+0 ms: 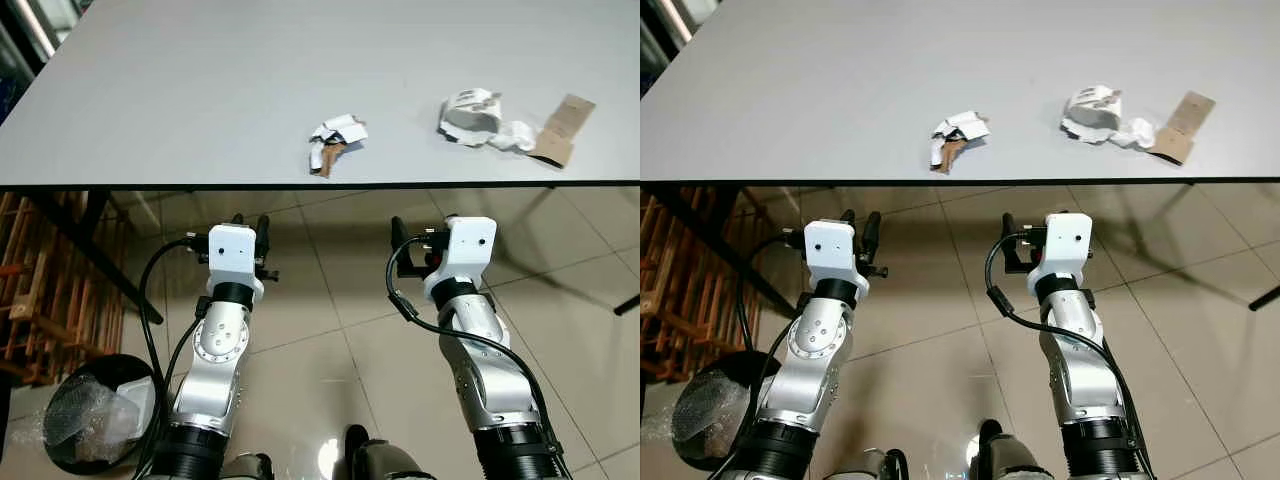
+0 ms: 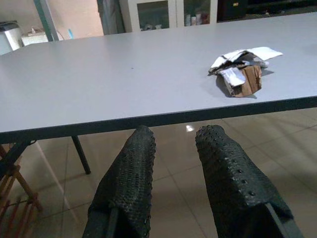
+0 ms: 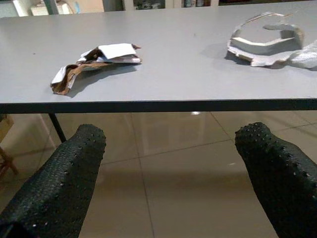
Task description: Picking trash to rubbish bin
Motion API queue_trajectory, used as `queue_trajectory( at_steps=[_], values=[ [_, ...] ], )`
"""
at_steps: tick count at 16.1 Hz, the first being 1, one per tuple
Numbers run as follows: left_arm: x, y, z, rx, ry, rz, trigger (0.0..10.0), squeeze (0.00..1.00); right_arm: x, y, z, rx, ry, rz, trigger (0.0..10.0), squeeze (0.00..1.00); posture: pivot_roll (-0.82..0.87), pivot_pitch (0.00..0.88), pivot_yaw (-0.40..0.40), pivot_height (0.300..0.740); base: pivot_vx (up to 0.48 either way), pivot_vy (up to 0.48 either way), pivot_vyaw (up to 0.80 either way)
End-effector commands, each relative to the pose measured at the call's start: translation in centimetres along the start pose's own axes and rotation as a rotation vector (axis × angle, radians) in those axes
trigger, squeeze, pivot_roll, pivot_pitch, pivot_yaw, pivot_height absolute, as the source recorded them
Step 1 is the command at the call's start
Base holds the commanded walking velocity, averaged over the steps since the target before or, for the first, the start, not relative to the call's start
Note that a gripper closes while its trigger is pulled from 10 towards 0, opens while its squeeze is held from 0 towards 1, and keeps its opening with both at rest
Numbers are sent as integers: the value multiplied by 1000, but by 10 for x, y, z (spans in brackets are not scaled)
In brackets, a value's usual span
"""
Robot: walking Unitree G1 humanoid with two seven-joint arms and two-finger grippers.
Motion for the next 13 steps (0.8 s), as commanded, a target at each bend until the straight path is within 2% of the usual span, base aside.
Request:
queue_trajectory(
  at_steps=[1,8,13],
  values=[
    [-3,2,-2,-2,-18,8,10000,0,-1,1,-2,1,-12,-1,10000,0,-52,191,13,740,0,-480,0],
    [-5,0,-3,4,-31,11,10000,0,-3,1,-4,3,-20,-1,10000,0,-52,199,13,740,0,-480,0],
    [-5,-2,-2,21,-39,2,10000,0,-3,1,-4,7,-25,0,10000,0,-50,200,13,740,0,0,0]
  ],
)
Point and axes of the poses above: a point about 5 cm out from each wrist's last joint towards the gripper, its own z axis pointing out of the wrist towards the gripper, its own x axis along the axis of the wrist's last joint, y = z × x, the point moved 1 cm from there along z, pointing out of the wrist towards the gripper, and after that the axes turned 13 degrees about z, right-handed, at the moved point
